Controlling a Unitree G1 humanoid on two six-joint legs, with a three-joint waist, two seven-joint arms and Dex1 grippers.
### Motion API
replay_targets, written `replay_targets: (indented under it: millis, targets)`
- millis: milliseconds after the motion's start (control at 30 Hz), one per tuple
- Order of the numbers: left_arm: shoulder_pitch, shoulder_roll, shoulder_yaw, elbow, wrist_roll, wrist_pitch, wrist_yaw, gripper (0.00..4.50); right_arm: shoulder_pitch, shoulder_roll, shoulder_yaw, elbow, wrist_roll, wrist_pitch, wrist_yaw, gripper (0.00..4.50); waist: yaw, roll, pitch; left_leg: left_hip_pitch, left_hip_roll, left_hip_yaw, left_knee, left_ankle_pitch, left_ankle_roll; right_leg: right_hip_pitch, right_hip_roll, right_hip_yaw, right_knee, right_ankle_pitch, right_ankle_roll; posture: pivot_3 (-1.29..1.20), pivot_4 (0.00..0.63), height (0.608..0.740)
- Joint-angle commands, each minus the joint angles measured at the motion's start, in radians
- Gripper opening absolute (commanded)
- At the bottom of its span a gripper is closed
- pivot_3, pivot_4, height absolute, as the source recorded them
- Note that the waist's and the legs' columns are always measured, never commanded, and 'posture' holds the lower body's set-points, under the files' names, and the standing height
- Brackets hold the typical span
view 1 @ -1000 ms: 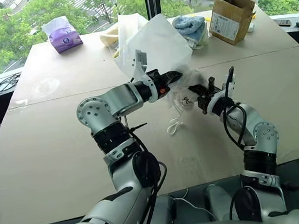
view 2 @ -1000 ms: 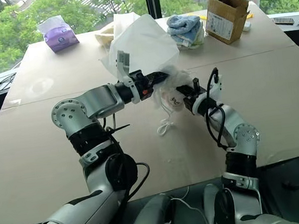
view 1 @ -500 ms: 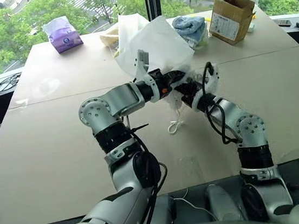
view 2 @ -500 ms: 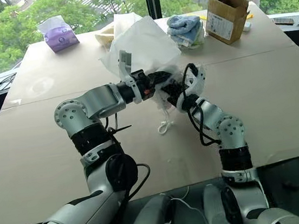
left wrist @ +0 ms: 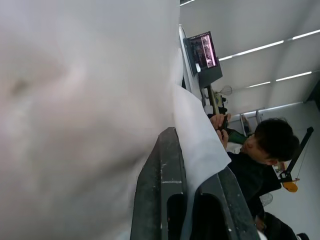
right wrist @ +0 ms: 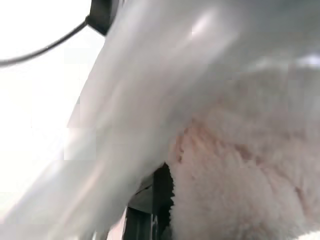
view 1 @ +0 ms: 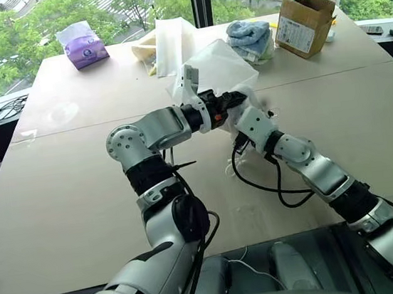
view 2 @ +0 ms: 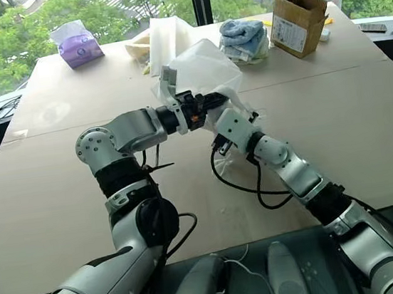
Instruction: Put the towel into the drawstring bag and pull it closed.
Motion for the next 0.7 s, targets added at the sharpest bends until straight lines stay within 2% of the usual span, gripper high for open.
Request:
replay_targets:
  millis: [33, 133, 233, 433, 567, 700]
  targets:
    - [-0.03, 0.003, -0.005, 0.0, -0.047, 0.005, 0.003, 0.0, -0.067, -0.084, 0.089, 0.11, -0.39, -0.186, -0.111, 0.03, 0.001, 0.0, 0.0, 0.0, 0.0, 0.0, 0.0, 0.0, 0.0, 0.0, 0.0, 0.0, 0.0, 0.0, 0.0, 0.0, 0.15, 0.74]
    - [-0.027, 0.018, -0.018, -0.002, -0.042, 0.005, 0.001, 0.0, -0.058, -0.075, 0.044, 0.144, -0.463, -0.247, -0.173, 0.03, 0.0, 0.0, 0.0, 0.0, 0.0, 0.0, 0.001, 0.0, 0.0, 0.0, 0.0, 0.0, 0.0, 0.0, 0.0, 0.0, 0.15, 0.74]
    - [-0.027, 0.043, -0.039, -0.004, -0.027, -0.004, -0.021, 0.0, -0.027, -0.066, -0.01, 0.121, -0.452, -0.292, -0.175, 0.03, 0.0, 0.0, 0.0, 0.0, 0.0, 0.0, 0.001, 0.0, 0.0, 0.0, 0.0, 0.0, 0.0, 0.0, 0.0, 0.0, 0.15, 0.74]
    - [-0.003, 0.105, -0.15, -0.017, 0.015, -0.043, -0.104, 0.0, 0.075, 0.039, -0.109, 0.007, -0.228, -0.259, -0.031, 0.03, 0.0, -0.001, 0.0, 0.0, 0.0, -0.001, 0.001, 0.0, 0.0, 0.001, 0.0, 0.0, 0.0, 0.0, 0.0, 0.0, 0.15, 0.74]
    - [0.005, 0.106, -0.174, -0.014, 0.013, -0.061, -0.129, 0.0, 0.12, 0.129, -0.192, -0.068, -0.079, -0.103, 0.033, 1.33, 0.0, -0.001, 0.0, 0.0, 0.0, -0.001, 0.002, 0.0, 0.0, 0.002, 0.0, -0.001, 0.0, 0.0, 0.0, 0.0, 0.15, 0.74]
    - [0.007, 0.109, -0.184, -0.007, 0.021, -0.076, -0.144, 0.0, 0.119, 0.218, -0.289, -0.131, 0.052, 0.063, 0.039, 3.3, 0.001, -0.001, 0.0, 0.0, 0.0, -0.001, 0.002, 0.0, 0.0, 0.002, 0.0, -0.001, 0.001, 0.0, 0.0, 0.0, 0.15, 0.74]
